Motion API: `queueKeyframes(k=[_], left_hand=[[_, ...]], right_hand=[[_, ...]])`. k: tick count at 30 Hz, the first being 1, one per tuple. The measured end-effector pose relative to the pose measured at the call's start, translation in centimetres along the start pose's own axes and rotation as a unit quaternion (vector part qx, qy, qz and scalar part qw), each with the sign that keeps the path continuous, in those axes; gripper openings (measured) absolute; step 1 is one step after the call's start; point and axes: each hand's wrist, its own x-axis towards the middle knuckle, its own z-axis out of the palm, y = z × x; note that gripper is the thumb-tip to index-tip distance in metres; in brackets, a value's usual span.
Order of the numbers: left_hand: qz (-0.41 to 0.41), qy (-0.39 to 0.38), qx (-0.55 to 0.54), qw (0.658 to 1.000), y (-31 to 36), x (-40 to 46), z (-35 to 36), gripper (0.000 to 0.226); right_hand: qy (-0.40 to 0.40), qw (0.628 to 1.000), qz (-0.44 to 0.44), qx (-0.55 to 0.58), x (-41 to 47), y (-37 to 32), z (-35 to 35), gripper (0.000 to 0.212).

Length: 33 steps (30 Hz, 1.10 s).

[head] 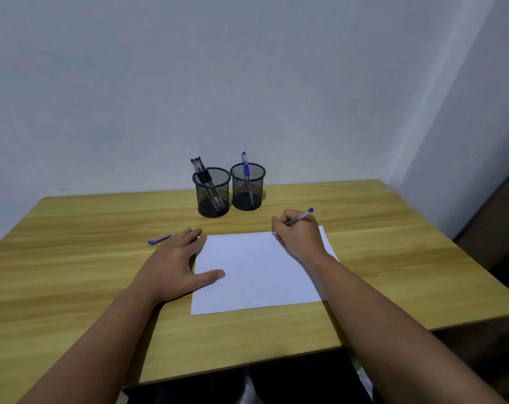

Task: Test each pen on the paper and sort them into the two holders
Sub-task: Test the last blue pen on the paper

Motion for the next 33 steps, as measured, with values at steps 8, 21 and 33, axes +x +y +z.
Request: queueKeyframes(k=[8, 21, 33], left_hand=[[0.003, 0.004, 0.003, 1.0, 0.01, 0.0, 0.11, 0.103], [0.0, 0.001, 0.0, 1.0, -0.14, 0.01, 0.23, 0.105], [-0.002, -0.004, 0.004, 1.0, -0.07, -0.02, 0.19, 0.106]], right_hand=[[0.03, 0.999, -0.008, -0.033, 0.18, 0.09, -0.12, 0.036], [0.05, 0.996, -0.02, -0.076, 0.13, 0.05, -0.18, 0.038], [0.073, 0.989, -0.015, -0.126, 0.09, -0.11, -0.29, 0.039]])
